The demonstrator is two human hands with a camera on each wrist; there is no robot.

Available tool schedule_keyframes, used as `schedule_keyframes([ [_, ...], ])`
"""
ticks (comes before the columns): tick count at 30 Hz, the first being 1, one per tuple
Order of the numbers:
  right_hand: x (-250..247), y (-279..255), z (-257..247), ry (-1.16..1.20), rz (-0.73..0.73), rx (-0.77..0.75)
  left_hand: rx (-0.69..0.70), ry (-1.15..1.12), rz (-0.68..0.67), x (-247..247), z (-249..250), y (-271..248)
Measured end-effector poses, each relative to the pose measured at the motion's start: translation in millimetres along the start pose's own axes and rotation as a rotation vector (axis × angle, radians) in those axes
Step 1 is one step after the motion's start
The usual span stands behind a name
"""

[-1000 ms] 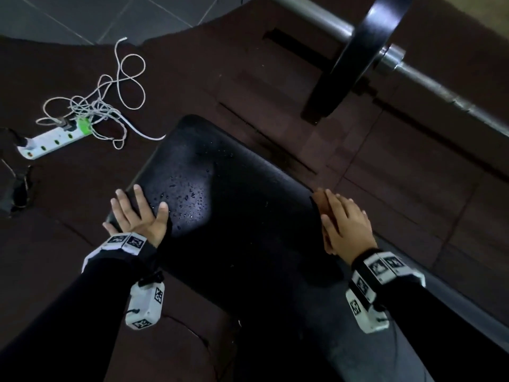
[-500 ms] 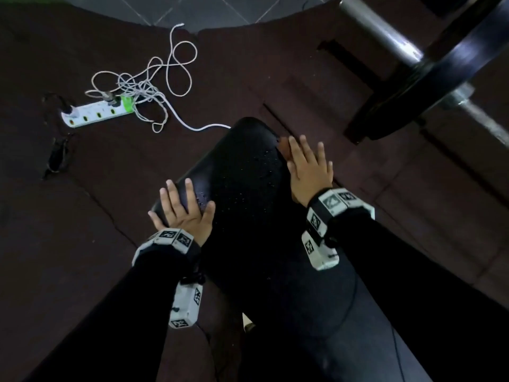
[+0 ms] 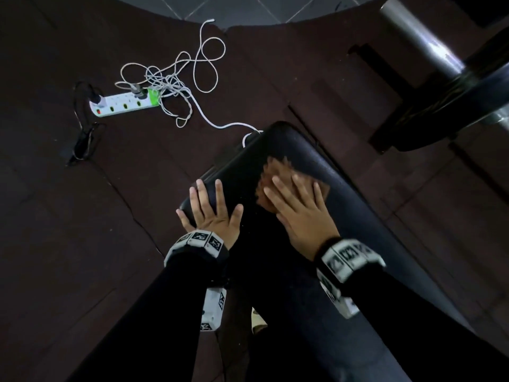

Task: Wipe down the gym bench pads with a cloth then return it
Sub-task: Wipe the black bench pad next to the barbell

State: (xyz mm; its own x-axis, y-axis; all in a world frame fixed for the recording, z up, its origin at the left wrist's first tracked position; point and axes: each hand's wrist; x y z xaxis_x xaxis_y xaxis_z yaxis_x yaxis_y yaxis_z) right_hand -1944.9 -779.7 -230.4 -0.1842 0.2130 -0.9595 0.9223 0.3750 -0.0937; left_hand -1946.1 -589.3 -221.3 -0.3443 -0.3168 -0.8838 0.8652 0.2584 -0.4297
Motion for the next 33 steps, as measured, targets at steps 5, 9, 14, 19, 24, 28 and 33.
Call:
schedule_keyframes([
  [5, -5.2, -55.2, 28.4, -0.017, 0.002, 0.098, 0.006, 0.012, -0.039, 4.3, -4.6, 2.8],
  [9, -12.5, -35.1, 39.8, 0.056, 0.016, 0.326, 0.018, 0.012, -0.063, 5.6, -6.7, 3.4],
  [14, -17.8, 41.6, 40.3, 0.094, 0.063, 0.491, 0.012, 0.015, -0.071, 3.2, -5.1, 2.4],
  [19, -15.6, 88.9, 14.4, 0.059, 0.019, 0.348, 0.015, 0.011, -0.113, 0.3, -4.7, 3.2],
  [24, -4.6, 40.9, -5.6, -0.003, 0.002, 0.050, 0.001, 0.025, -0.115, -2.9, -1.6, 2.2],
  [28, -4.9, -16.2, 9.4, -0.059, -0.057, -0.045, 0.003, 0.015, -0.131, -4.6, -1.3, 1.5],
  [33, -24.8, -28.2, 41.9, 0.007, -0.055, 0.211, 0.011, 0.007, -0.167, -5.1, -2.3, 1.6],
])
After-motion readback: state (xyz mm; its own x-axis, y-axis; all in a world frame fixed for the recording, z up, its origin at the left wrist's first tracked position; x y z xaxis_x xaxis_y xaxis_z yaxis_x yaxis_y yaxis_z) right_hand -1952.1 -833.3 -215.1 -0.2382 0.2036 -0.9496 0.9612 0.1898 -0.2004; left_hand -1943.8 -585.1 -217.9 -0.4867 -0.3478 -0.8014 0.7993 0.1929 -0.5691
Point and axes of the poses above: each hand's wrist, its own y-axis towards the middle knuckle, its own x-axis out of the palm, z = x × y, and after that the axes turned 11 degrees about z, right-handed
